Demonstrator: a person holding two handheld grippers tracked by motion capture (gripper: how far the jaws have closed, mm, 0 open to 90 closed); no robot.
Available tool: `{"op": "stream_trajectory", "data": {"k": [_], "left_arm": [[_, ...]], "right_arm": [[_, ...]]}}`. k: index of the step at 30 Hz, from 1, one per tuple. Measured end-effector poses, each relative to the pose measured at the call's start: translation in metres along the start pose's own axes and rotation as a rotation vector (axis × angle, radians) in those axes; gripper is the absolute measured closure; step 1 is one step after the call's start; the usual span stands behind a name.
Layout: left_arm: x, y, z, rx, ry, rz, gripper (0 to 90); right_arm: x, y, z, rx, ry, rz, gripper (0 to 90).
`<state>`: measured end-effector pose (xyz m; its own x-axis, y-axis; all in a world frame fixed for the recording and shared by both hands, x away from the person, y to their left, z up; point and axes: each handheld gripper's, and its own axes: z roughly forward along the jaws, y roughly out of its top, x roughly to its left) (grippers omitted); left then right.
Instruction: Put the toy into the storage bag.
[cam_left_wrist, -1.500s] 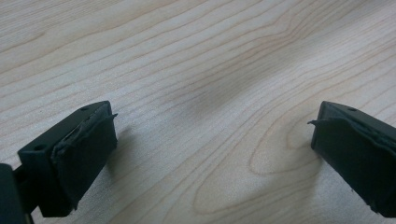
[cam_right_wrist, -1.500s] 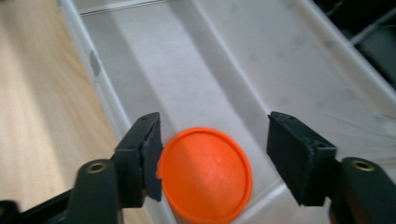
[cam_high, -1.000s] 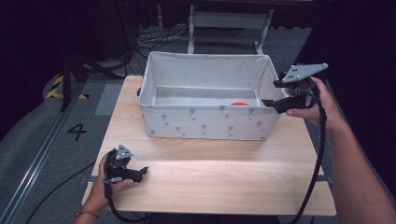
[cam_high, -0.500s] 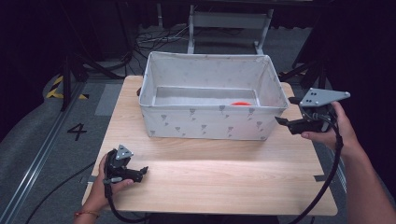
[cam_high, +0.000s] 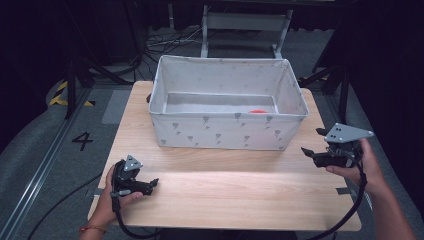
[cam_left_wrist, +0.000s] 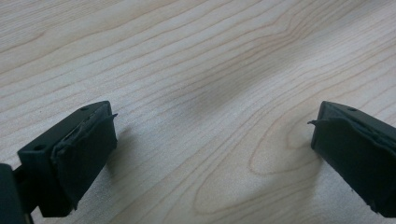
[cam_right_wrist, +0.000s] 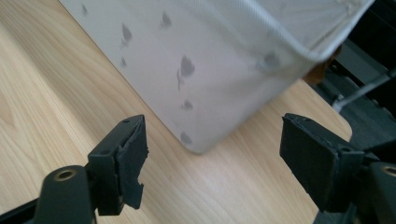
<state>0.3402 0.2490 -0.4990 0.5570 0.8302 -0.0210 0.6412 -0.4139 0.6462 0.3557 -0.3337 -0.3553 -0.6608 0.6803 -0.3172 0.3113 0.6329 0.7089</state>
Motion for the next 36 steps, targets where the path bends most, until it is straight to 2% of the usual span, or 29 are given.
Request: {"op": "stream_trajectory", "data": {"k": [2,3,5,6,7,9,15,20,24,27,31,33,36], "left_arm": [[0.000,0.000,0.000,0.000,0.000,0.000,0.5],[0.000,0.000,0.000,0.000,0.000,0.000,0.5],[0.000,0.000,0.000,0.000,0.000,0.000,0.5],[0.000,0.000,0.000,0.000,0.000,0.000,0.5],[0.000,0.000,0.000,0.000,0.000,0.000,0.5],[0.000,0.000,0.000,0.000,0.000,0.000,0.5],[0.000,0.000,0.000,0.000,0.000,0.000,0.5],[0.000,0.000,0.000,-0.003,0.003,-0.002,0.5],[0.000,0.000,0.000,-0.004,0.004,-0.003,0.5],[-0.001,0.000,0.000,-0.006,0.005,-0.004,0.5],[0.000,0.000,0.000,-0.004,0.004,-0.003,0.5],[0.000,0.000,0.000,-0.002,0.004,-0.003,0.5],[-0.001,-0.001,0.000,-0.010,0.008,-0.007,0.5]], "right_arm": [[0.004,-0.011,0.004,0.010,0.006,0.003,23.8],[0.004,-0.011,0.004,0.010,0.006,0.003,23.8],[0.011,-0.031,0.012,0.021,0.024,0.025,23.5],[0.014,-0.039,0.015,0.030,0.019,0.035,23.3],[0.014,-0.039,0.015,0.030,0.019,0.035,23.3],[0.018,-0.053,0.022,0.053,0.024,0.050,22.9],[0.021,-0.084,0.030,0.071,0.047,0.107,22.4],[0.023,-0.102,0.033,0.068,0.050,0.161,22.4],[0.027,-0.115,0.037,0.061,0.073,0.208,21.9],[0.030,-0.122,0.039,0.063,0.077,0.222,21.2],[0.035,-0.135,0.043,0.060,0.086,0.285,20.7],[0.037,-0.142,0.047,0.071,0.070,0.298,20.0],[0.036,-0.150,0.049,0.052,0.079,0.363,18.1]]}}
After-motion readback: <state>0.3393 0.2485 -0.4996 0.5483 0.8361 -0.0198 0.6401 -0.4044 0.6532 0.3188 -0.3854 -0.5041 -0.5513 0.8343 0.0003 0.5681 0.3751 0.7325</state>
